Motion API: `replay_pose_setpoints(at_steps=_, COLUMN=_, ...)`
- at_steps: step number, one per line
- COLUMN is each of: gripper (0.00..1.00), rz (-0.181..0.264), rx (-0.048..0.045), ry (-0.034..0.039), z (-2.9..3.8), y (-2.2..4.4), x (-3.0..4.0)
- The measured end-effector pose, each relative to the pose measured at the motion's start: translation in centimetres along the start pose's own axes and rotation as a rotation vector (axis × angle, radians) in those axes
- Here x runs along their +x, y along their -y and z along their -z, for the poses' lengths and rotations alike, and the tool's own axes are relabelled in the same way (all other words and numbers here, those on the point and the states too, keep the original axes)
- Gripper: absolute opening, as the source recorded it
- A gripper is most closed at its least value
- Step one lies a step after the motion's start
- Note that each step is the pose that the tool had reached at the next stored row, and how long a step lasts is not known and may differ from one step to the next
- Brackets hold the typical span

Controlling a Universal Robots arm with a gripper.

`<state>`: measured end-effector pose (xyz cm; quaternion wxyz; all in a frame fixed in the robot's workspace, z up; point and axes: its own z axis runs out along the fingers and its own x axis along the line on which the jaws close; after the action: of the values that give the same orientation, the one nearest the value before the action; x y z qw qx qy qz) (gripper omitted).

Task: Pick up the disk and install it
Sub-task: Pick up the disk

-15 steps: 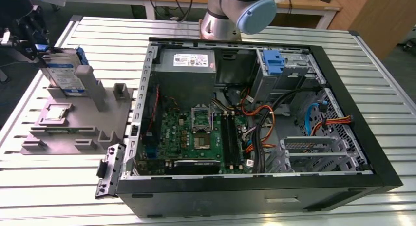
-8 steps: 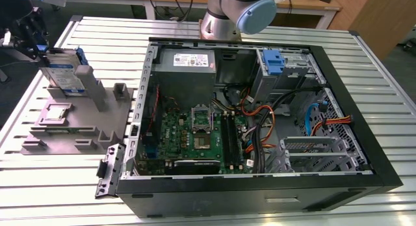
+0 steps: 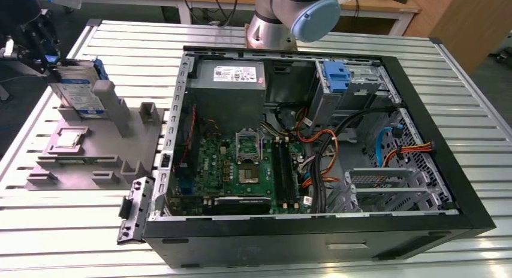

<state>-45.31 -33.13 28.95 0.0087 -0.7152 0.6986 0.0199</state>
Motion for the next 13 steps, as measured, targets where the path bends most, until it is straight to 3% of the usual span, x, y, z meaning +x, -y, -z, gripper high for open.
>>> replay_pose_setpoints(at_steps=4, gripper=0.37, rz=0.000, rx=-0.0002, ry=-0.0001, z=0.00, y=0.00, x=0.00)
replay_pose_setpoints(at_steps=13, gripper=0.37, rz=0.000, rx=0.0003, ry=-0.0001, z=0.20, y=0.00, x=-0.02)
